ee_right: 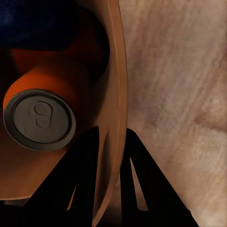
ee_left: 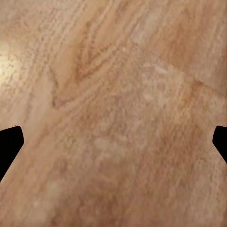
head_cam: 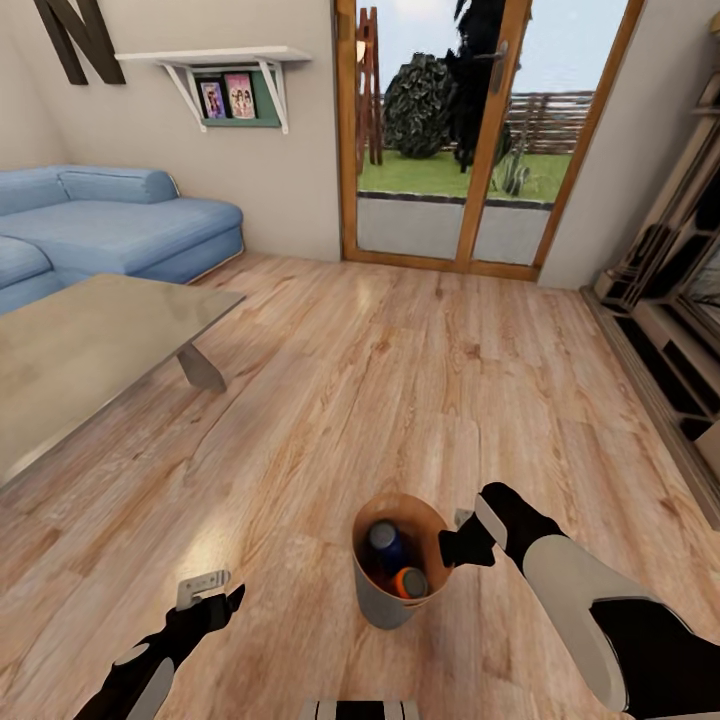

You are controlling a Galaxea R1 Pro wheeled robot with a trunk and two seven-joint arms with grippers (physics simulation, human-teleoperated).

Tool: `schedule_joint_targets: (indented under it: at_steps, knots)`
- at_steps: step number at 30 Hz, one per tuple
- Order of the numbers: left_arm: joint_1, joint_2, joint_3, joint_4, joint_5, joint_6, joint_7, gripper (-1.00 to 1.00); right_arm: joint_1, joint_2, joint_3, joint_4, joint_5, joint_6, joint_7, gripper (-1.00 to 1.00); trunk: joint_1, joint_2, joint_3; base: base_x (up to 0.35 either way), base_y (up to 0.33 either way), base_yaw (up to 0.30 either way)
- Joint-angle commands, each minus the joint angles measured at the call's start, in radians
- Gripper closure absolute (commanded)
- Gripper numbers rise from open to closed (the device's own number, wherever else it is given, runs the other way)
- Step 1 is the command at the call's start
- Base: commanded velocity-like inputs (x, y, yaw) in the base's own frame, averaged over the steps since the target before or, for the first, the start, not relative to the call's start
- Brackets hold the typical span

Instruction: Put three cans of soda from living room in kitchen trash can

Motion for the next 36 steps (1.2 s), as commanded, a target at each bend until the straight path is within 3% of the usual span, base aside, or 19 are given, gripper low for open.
schedule_joint_targets:
  at_steps: [1, 5, 11, 36]
  knots:
    - [0.0, 0.0, 0.0, 0.0, 0.0, 0.0, 0.0, -1.0, 0.0, 0.001, -0.005, 0.0, -0.031, 0.001, 0.005, 1.0, 0.0, 0.0, 0.0, 0.0, 0.0, 0.0]
    - [0.0, 0.0, 0.0, 0.0, 0.0, -0.001, 0.0, -1.0, 0.0, 0.002, -0.005, 0.0, -0.031, 0.001, 0.005, 1.0, 0.0, 0.0, 0.0, 0.0, 0.0, 0.0]
    - [0.0, 0.0, 0.0, 0.0, 0.0, -0.001, 0.0, -1.0, 0.0, 0.002, -0.005, 0.0, -0.031, 0.001, 0.006, 1.0, 0.003, -0.001, -0.023, 0.0, 0.0, 0.0]
    - [0.0, 0.0, 0.0, 0.0, 0.0, -0.001, 0.001, -1.0, 0.0, 0.004, -0.005, 0.0, -0.031, 0.001, 0.005, 1.0, 0.004, -0.002, -0.031, 0.0, 0.0, 0.0]
